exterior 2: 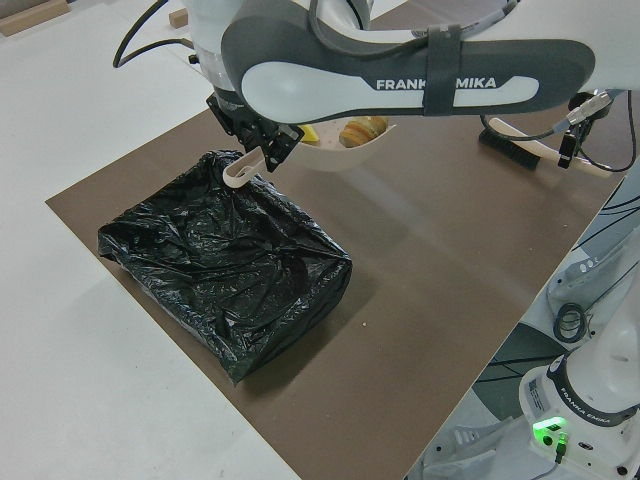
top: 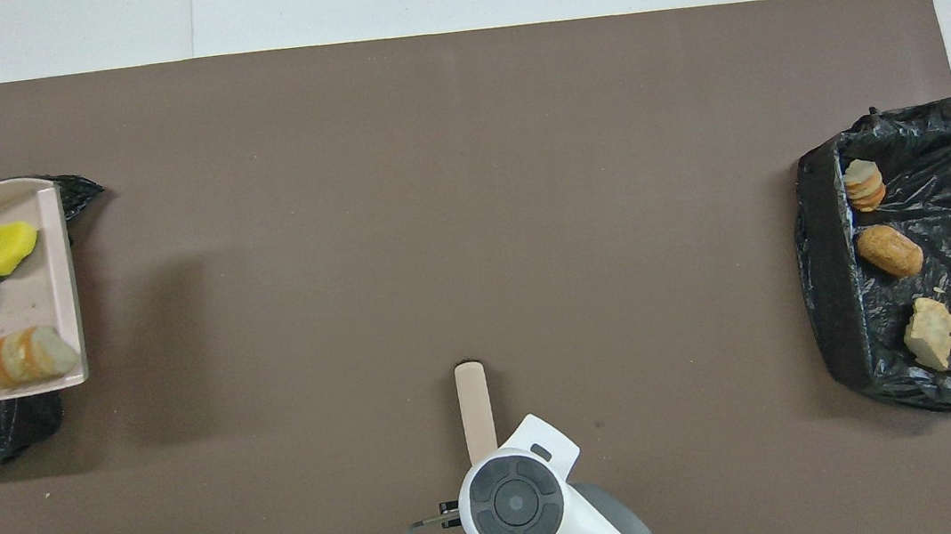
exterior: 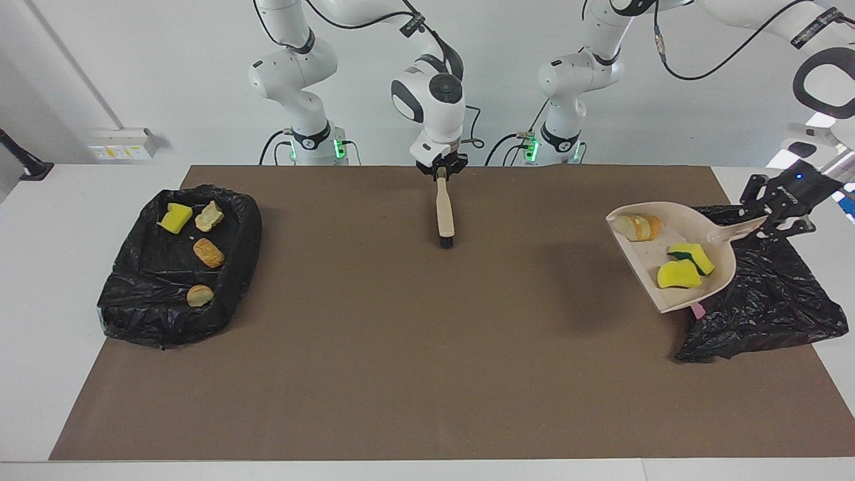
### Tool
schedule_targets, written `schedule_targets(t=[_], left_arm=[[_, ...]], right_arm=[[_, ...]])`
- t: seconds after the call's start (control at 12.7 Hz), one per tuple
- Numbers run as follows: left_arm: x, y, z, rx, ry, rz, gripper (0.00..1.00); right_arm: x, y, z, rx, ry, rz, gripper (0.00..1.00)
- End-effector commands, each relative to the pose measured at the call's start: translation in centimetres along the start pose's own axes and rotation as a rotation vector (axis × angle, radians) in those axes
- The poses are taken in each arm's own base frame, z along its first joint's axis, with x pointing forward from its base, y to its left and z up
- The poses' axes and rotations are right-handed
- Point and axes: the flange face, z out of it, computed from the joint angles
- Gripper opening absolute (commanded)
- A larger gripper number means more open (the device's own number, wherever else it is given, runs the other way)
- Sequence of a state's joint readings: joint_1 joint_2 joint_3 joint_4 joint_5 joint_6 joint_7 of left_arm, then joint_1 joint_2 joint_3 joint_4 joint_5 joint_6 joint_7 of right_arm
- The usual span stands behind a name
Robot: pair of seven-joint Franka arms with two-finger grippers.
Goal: Sweep and dump trash in bin
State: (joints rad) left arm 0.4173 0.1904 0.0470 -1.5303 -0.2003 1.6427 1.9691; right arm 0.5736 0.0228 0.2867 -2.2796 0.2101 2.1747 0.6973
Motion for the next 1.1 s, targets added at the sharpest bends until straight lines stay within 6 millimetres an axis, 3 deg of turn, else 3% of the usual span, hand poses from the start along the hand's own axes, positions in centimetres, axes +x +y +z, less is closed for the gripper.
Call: schedule_targets(t=[0.0, 0.16, 0.39, 0.55, 0.71, 0.86, 1.02], left_arm=[[-3.9, 1.2, -2.9, 0.01, -0.04, 0.058, 0.0], [-5.3, 0.1, -4.1, 0.019, -0.162, 0.153, 0.0], [-7.3, -0.5, -5.6, 0.068, -0.321, 0.158, 0.0], [-7.0, -1.6, -5.9, 0.054, -0.5, 0.187, 0.0], [-5.0, -2.7, -4.2, 0.056, -0.623, 0.159, 0.0], [-3.1, -2.2, -3.0, 0.046, -0.722, 0.116, 0.0], [0.4, -1.5, -1.3, 0.055, -0.863, 0.126, 0.0]], right_arm=[[1.6, 1.4, -3.2, -0.007, -0.012, -0.026, 1.0], [2.7, 3.3, -5.9, 0.011, 0.017, 0.005, 1.0], [6.1, 7.2, -10.6, -0.003, 0.11, 0.055, 1.0], [7.4, 8.7, -13.3, -0.023, 0.132, 0.081, 1.0], [8.8, 11.6, -16.7, -0.052, 0.174, 0.12, 1.0], [9.8, 15.1, -19.5, -0.054, 0.197, 0.128, 1.0], [11.1, 21.1, -22.4, -0.063, 0.233, 0.118, 1.0]])
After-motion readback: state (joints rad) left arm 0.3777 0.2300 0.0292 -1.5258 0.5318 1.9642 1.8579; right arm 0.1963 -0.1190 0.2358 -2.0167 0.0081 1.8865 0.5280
